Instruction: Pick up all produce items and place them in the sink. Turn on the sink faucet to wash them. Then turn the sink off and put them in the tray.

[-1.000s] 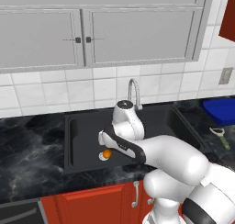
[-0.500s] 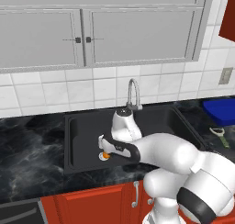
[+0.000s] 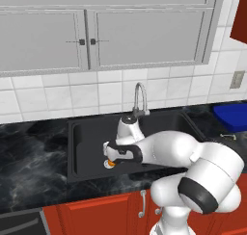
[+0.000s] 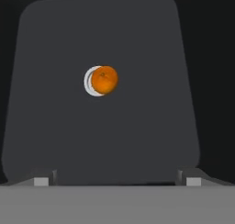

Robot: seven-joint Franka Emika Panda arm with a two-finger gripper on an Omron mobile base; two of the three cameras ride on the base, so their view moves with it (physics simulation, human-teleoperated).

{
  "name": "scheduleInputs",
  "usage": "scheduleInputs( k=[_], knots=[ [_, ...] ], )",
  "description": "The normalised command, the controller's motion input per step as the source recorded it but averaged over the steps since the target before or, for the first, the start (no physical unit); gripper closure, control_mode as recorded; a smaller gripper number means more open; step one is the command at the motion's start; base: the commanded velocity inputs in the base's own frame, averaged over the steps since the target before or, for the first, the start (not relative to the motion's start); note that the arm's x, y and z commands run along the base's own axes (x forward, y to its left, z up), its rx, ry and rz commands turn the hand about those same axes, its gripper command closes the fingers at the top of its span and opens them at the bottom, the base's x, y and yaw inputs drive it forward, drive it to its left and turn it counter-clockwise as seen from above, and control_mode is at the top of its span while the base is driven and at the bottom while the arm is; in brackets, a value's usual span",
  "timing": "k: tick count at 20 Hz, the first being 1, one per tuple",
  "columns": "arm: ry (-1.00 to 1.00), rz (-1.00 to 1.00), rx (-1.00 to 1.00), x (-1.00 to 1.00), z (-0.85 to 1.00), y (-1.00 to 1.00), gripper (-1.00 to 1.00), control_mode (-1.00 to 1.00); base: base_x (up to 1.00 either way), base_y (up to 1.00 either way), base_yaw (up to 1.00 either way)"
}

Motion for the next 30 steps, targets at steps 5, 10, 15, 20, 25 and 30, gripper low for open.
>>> scheduleInputs(
  k=[5,10,15,20,25,30],
  knots=[
    [0.02,-0.03,0.00,0.17,-0.16,0.00,-1.00,-1.00,0.00,0.00,0.00],
    [0.00,-0.02,0.00,0.19,-0.19,0.01,-1.00,-1.00,0.00,0.00,0.00],
    [0.00,-0.01,0.00,0.24,-0.17,0.09,-1.00,-1.00,0.00,0.00,0.00],
    [0.00,0.00,0.00,0.26,-0.18,0.14,-1.00,-1.00,0.00,0.00,0.00],
    [0.00,0.00,0.00,0.23,-0.17,0.05,-1.00,-1.00,0.00,0.00,0.00],
    [0.00,0.00,0.00,0.26,-0.15,0.02,-1.00,-1.00,0.00,0.00,0.00]
  ],
)
